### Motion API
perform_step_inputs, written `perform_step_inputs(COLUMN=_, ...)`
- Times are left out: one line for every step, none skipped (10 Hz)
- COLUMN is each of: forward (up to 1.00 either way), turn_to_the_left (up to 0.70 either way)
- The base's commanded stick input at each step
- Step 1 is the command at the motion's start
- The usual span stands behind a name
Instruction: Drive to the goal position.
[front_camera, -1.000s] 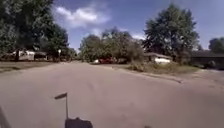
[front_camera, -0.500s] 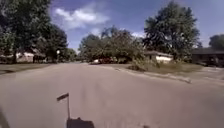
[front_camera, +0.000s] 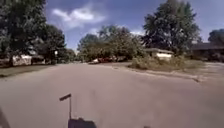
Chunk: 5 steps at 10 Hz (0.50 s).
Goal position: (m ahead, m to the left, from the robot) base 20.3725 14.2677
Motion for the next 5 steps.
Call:
perform_step_inputs(forward=1.0, turn_to_the_left=0.02)
perform_step_inputs(forward=1.0, turn_to_the_left=0.02)
perform_step_inputs(forward=1.0, turn_to_the_left=0.02)
perform_step_inputs(forward=1.0, turn_to_the_left=0.02)
perform_step_inputs(forward=1.0, turn_to_the_left=0.02)
